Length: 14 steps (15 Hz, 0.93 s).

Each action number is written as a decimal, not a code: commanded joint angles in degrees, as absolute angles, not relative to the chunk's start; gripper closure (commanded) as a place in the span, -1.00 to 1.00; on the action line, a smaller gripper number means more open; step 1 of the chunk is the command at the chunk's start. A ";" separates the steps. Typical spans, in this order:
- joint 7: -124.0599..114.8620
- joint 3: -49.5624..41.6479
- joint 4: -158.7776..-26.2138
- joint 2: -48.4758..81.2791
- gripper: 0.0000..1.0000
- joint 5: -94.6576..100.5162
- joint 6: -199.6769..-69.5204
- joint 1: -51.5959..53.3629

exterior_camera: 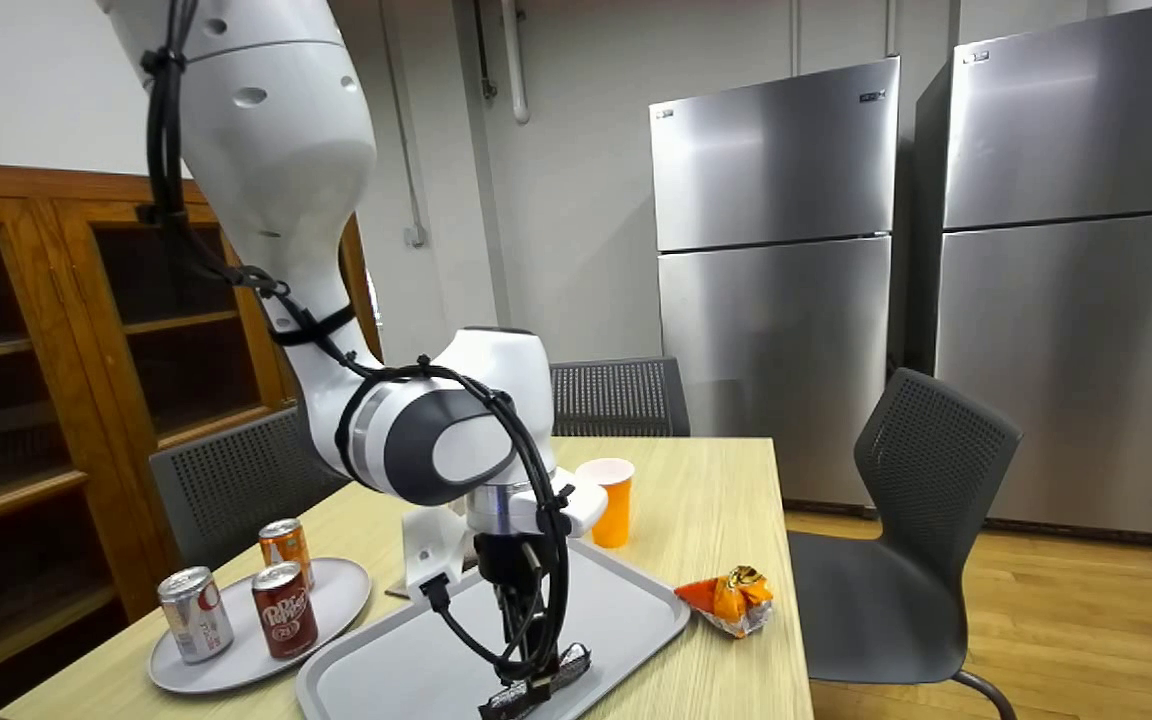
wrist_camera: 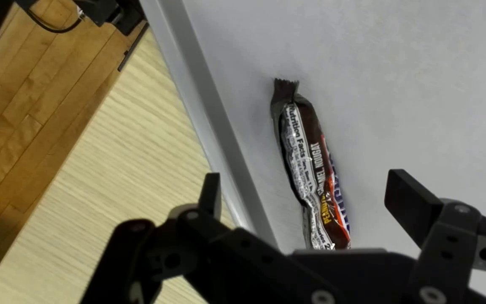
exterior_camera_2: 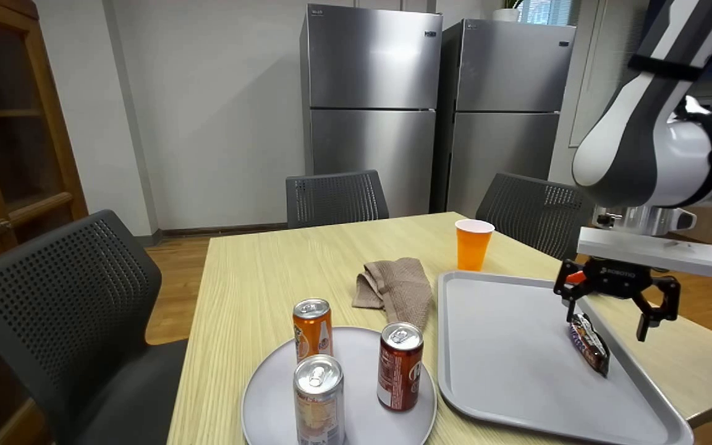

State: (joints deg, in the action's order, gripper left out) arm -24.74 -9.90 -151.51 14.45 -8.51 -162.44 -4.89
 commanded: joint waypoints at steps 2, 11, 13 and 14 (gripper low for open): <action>-23.74 -10.00 -147.53 17.77 -1.00 -8.73 -162.19 -3.79; -21.96 -10.05 -143.14 22.36 -1.00 -8.51 -161.67 -3.24; -21.77 -10.08 -142.80 23.09 -1.00 -8.48 -161.65 -3.09; -21.74 -9.88 -142.62 23.32 -1.00 -8.78 -161.47 -3.18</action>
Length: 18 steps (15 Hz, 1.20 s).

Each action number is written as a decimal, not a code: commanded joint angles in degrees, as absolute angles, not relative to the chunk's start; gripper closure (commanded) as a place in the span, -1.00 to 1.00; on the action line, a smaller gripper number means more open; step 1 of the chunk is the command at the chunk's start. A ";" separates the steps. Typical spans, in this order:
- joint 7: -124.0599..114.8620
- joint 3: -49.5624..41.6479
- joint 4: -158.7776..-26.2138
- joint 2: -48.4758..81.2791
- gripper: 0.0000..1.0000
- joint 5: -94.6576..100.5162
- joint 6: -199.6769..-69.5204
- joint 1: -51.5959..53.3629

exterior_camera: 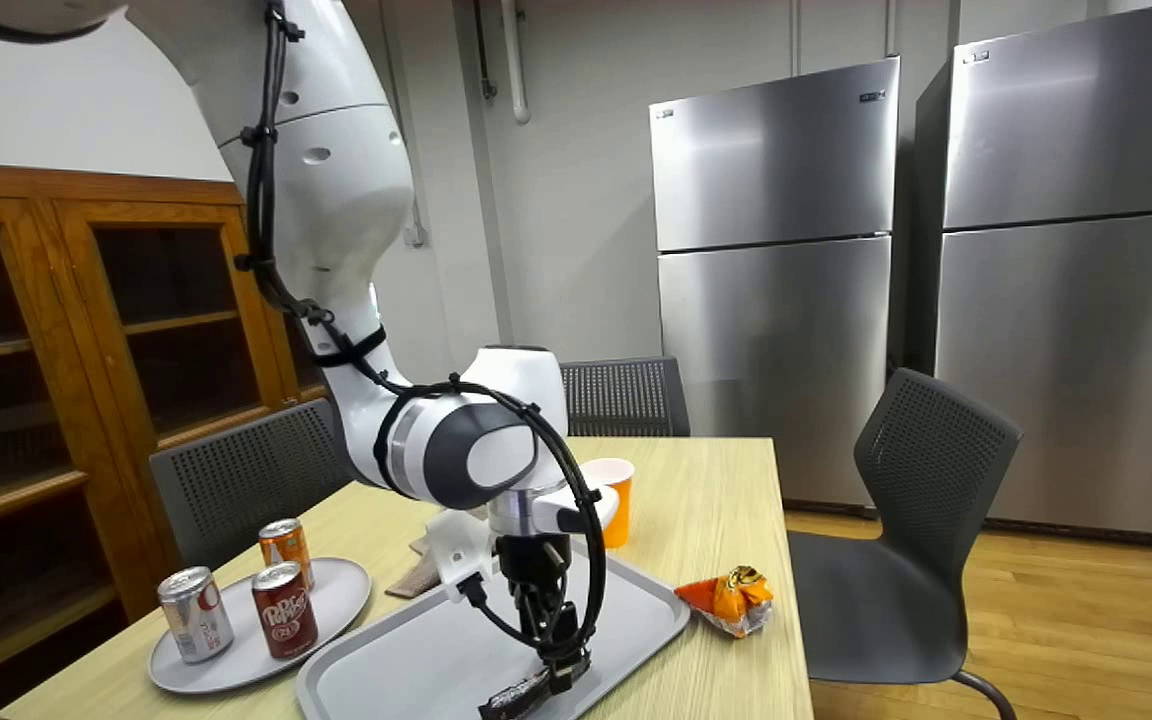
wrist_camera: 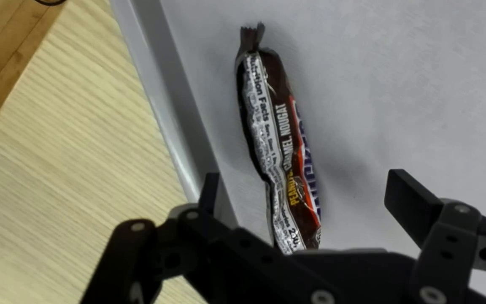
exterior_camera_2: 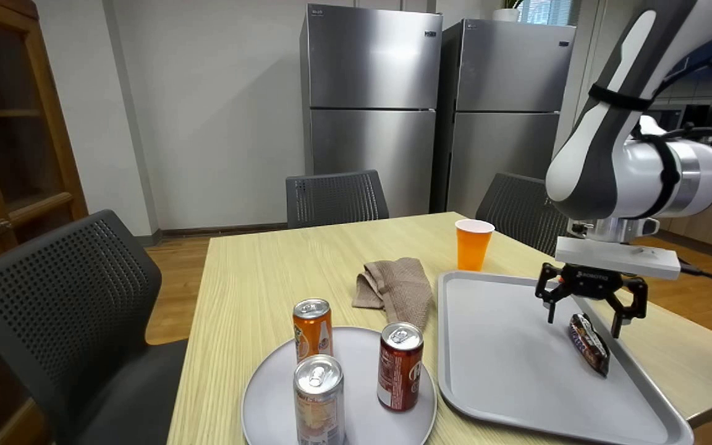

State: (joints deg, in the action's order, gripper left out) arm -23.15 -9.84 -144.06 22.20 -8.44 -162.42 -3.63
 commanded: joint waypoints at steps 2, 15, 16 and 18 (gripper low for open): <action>-21.82 -9.78 -142.39 23.79 -1.00 -8.87 -161.40 -3.05; -20.64 -6.95 -142.77 23.30 0.88 -11.79 -160.38 -4.52; -20.44 -6.84 -142.96 22.68 0.90 -11.84 -160.36 -4.58; -19.47 -6.30 -143.84 20.26 0.90 -12.25 -160.56 -4.99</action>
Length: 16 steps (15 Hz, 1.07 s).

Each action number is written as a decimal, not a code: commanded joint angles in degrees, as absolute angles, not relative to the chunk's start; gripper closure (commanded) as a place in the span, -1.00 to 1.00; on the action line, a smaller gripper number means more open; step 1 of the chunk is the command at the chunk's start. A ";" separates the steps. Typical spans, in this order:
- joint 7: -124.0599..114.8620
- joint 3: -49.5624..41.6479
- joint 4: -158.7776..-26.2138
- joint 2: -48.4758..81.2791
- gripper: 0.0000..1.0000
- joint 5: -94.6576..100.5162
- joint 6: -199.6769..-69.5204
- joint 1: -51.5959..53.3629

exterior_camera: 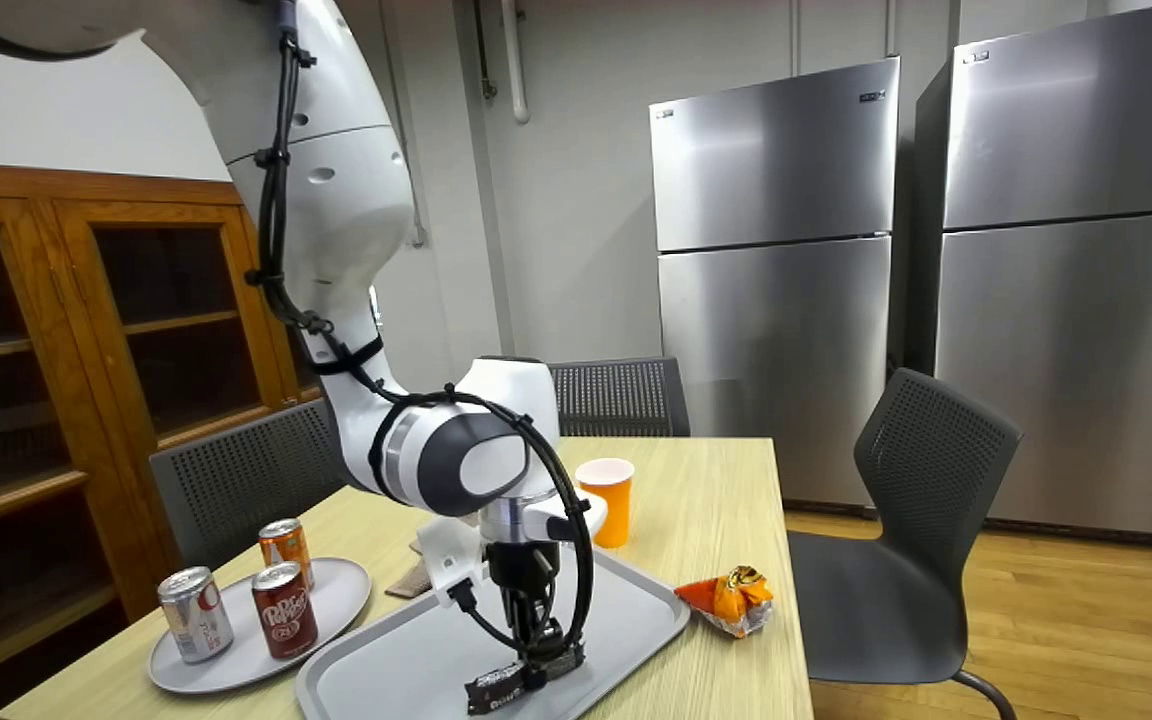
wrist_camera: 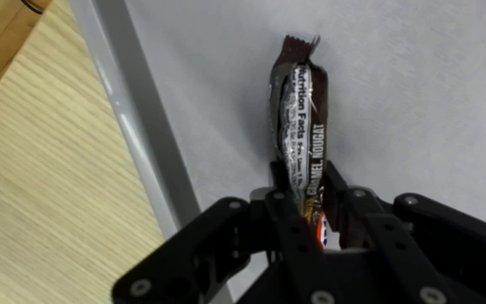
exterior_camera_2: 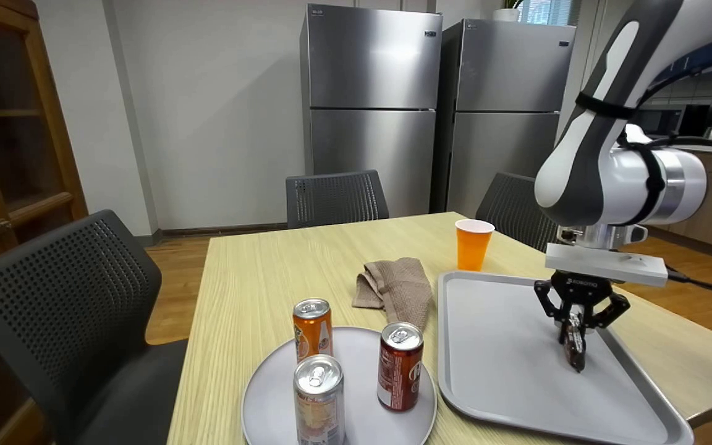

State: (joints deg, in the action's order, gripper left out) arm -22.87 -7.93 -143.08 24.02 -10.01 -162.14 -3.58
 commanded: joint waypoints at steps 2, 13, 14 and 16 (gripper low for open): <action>-18.29 -6.14 -144.59 17.71 0.89 -12.42 -160.78 -4.97; -15.35 -10.22 -145.64 10.57 0.90 -9.81 -160.50 -6.71; -15.19 -11.02 -145.56 10.81 0.90 -9.32 -160.74 -7.00; -15.27 -12.94 -145.19 11.50 0.90 -7.76 -160.98 -7.46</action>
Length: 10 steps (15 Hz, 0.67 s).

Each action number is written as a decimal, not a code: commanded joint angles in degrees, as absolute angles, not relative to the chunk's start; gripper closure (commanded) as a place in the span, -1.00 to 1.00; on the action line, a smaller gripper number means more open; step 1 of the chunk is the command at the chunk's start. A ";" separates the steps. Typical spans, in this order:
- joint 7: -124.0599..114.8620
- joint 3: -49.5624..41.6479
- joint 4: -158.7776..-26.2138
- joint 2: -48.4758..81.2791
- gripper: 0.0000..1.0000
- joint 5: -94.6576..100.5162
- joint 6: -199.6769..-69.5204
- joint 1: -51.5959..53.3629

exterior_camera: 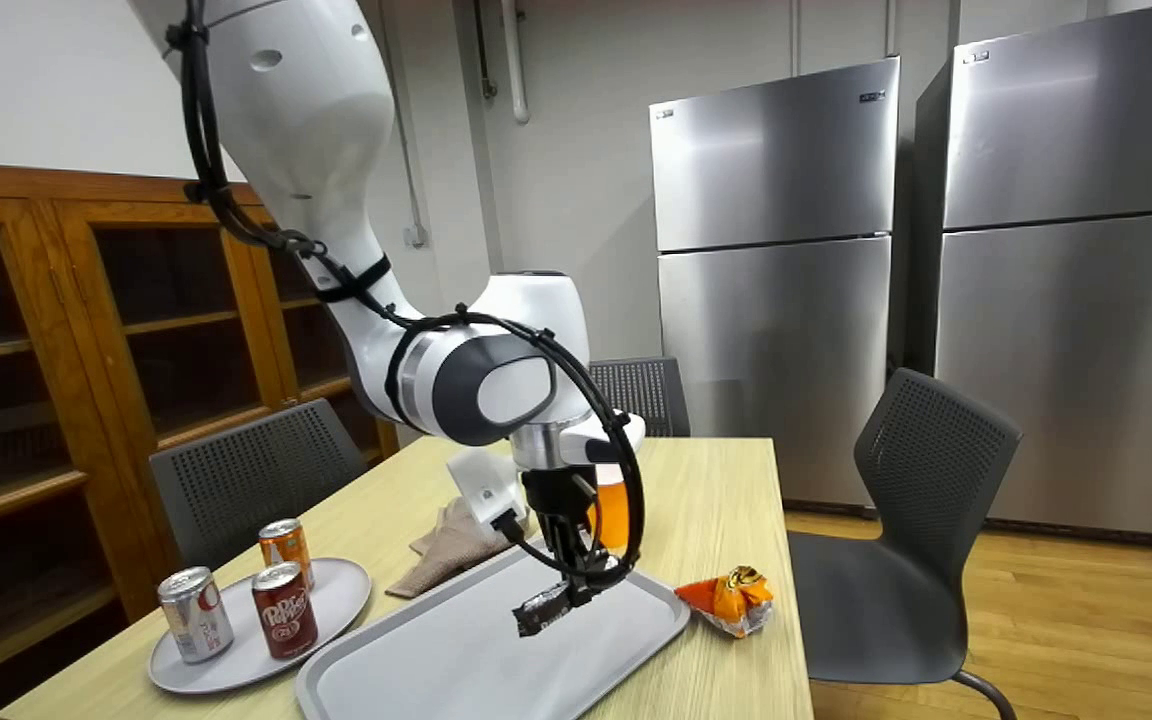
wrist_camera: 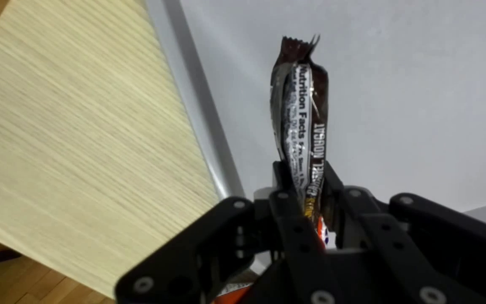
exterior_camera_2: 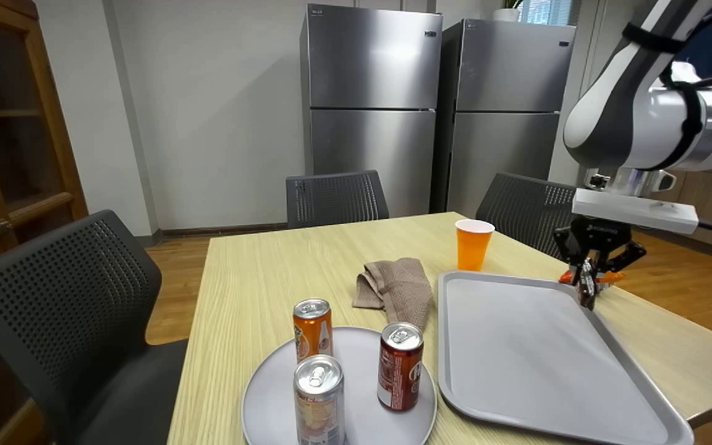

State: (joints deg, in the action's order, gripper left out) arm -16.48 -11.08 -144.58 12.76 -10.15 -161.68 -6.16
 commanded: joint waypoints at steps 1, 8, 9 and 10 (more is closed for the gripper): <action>-15.53 -13.84 -144.96 11.78 0.90 -6.91 -160.89 -7.69; -16.77 -17.70 -142.46 16.91 0.90 -5.15 -160.31 -9.35; -16.99 -18.03 -142.00 17.93 0.90 -5.17 -160.22 -9.32; -17.14 -18.29 -141.35 19.22 0.90 -5.29 -160.07 -9.35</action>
State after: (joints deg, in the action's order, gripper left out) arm -16.47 -17.86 -144.00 16.12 -6.05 -161.68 -8.72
